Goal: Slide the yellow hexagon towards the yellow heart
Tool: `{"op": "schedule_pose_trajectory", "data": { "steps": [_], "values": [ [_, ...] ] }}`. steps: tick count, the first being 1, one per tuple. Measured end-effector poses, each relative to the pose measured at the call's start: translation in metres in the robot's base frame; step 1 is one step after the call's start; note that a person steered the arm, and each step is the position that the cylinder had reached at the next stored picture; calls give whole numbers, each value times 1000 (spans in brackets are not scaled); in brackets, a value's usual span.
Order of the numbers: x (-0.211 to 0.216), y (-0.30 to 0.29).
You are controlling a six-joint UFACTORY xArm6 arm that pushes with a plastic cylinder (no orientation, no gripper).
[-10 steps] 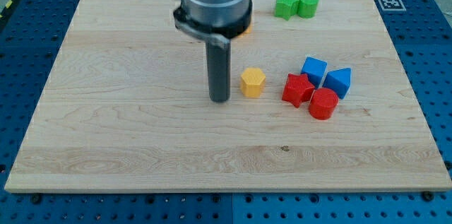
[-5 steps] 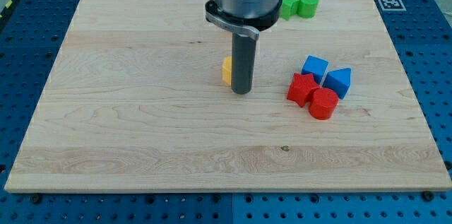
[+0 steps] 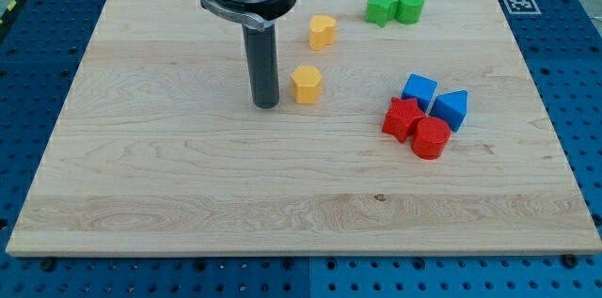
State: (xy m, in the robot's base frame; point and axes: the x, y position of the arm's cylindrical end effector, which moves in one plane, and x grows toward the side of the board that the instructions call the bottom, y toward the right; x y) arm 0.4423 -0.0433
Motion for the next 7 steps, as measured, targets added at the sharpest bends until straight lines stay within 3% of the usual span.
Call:
{"op": "schedule_pose_trajectory", "data": {
  "steps": [2,4,7],
  "values": [
    [-25,56],
    [-18,100],
    [-38,116]
  ]
}}
